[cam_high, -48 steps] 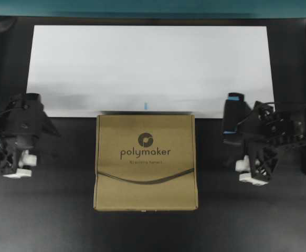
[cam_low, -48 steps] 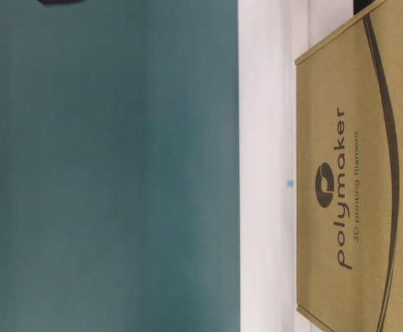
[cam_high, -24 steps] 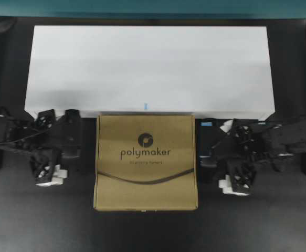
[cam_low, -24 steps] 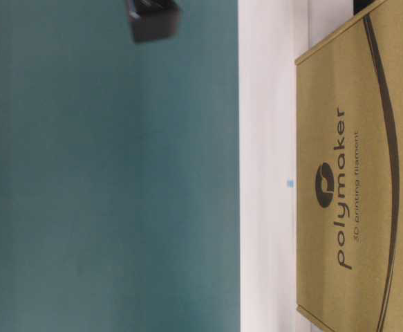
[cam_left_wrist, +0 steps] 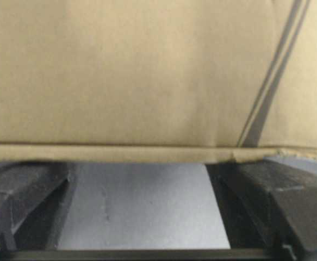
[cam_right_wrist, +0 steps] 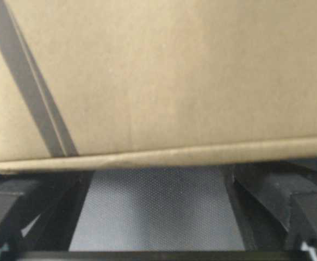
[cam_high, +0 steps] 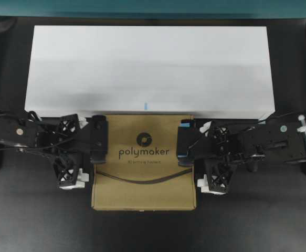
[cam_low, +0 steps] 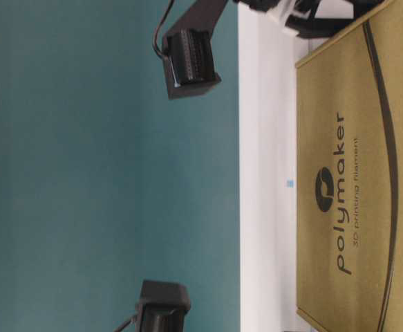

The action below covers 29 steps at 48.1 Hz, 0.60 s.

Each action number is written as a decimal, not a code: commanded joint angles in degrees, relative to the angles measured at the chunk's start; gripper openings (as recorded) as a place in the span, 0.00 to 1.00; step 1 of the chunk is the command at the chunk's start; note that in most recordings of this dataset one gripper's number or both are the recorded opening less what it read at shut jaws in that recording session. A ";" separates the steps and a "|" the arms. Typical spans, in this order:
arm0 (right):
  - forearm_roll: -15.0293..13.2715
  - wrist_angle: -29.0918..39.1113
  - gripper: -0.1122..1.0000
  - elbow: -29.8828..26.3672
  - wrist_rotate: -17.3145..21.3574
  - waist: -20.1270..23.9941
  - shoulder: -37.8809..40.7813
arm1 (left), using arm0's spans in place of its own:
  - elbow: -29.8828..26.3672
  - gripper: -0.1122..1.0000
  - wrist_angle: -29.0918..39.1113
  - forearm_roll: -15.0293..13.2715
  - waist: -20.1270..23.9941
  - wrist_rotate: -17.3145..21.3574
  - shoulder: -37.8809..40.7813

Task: Place the cardboard box on the stand after clamping it between your arms.
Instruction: 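Press both grippers against the box sides to clamp it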

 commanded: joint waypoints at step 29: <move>0.35 3.96 0.85 -5.62 0.09 -0.09 -2.64 | -5.98 0.85 6.86 0.09 -0.53 -5.36 -3.60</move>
